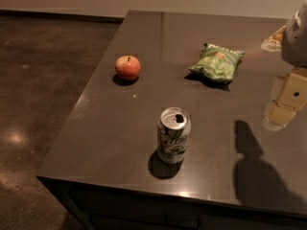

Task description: Knock 7up can over

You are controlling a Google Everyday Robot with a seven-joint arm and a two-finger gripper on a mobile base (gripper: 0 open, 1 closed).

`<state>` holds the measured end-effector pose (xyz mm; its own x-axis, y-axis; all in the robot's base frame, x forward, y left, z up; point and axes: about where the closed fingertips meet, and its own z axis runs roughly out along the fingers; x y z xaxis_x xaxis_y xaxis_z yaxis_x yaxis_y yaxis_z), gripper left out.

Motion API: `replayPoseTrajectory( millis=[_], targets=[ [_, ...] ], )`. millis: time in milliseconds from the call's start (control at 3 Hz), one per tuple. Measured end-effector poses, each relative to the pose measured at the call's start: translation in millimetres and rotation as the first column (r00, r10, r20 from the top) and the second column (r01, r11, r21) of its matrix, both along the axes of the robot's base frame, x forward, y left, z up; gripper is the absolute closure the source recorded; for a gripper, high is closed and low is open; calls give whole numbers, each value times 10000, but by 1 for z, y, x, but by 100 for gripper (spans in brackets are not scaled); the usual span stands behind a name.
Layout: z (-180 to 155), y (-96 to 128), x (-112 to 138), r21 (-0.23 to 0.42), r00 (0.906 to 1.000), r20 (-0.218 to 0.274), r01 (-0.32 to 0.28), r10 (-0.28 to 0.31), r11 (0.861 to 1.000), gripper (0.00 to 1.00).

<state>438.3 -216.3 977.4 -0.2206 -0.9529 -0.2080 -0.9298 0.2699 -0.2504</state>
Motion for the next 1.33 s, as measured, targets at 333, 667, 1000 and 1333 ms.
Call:
replayPoseTrajectory(
  millis=[333, 667, 1000, 1333],
  targets=[
    [0, 0, 0, 0, 10000, 2, 0, 0, 10000, 0],
    [0, 4, -1, 257, 9999, -101, 44, -41, 9997, 0],
    [-6, 18, -10, 1043, 9998, -180, -102, 122, 9945, 0],
    [-12, 46, -30, 2200, 9994, -22, -332, 345, 9749, 0]
  ],
)
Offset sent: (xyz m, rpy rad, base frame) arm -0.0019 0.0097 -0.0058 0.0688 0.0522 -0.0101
